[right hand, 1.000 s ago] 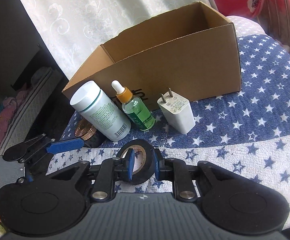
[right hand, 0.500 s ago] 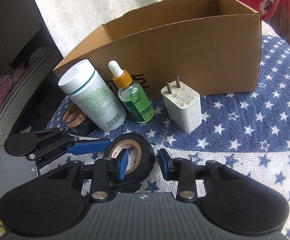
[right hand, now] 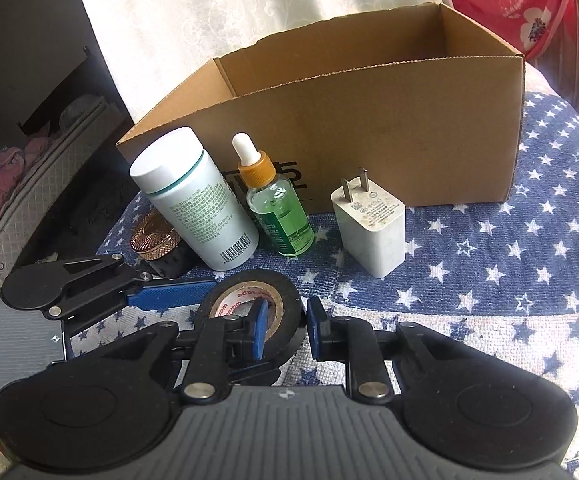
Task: Organize rigid objects
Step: 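Carry the tape roll into the box and open the right gripper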
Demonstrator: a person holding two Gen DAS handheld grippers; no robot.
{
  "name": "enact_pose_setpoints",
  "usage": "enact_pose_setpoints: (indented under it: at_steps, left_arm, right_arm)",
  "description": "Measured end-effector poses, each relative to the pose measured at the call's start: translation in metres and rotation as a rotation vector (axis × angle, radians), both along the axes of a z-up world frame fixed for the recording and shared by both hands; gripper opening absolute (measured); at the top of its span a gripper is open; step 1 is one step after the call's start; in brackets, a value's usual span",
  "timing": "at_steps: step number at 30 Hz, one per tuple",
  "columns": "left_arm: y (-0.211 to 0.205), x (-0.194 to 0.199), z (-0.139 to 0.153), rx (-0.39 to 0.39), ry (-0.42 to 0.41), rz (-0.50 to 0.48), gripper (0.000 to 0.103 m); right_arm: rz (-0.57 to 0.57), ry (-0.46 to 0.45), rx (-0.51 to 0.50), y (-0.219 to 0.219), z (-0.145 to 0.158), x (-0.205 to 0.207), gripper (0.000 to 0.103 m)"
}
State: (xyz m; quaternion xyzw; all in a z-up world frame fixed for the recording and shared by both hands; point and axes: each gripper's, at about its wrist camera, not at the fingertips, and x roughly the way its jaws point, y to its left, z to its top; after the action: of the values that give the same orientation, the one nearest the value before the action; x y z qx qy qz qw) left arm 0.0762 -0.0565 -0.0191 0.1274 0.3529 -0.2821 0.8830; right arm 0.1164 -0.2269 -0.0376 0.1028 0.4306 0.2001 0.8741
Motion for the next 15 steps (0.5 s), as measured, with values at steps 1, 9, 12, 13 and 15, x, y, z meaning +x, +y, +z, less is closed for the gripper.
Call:
enact_pose_setpoints:
  at_steps: [1, 9, 12, 13, 15]
  left_arm:
    - [-0.001, -0.001, 0.006, -0.006, -0.009, 0.003, 0.065]
    - [0.018, -0.025, 0.075, -0.035, -0.212, 0.042, 0.065]
    - [0.022, -0.014, 0.095, -0.036, -0.283, 0.051, 0.065]
    - [0.024, -0.008, 0.102, -0.033, -0.298, 0.054, 0.065]
    - [0.025, 0.007, 0.112, -0.019, -0.323, 0.058, 0.065]
  right_arm:
    - [0.002, -0.014, -0.003, 0.001, 0.005, -0.003, 0.023]
    - [0.062, -0.232, -0.069, 0.024, 0.079, -0.028, 0.023]
    - [0.099, -0.328, -0.103, 0.035, 0.111, -0.022, 0.023]
    - [0.108, -0.35, -0.11, 0.039, 0.12, -0.017, 0.023]
    - [0.128, -0.374, -0.119, 0.043, 0.134, -0.004, 0.023]
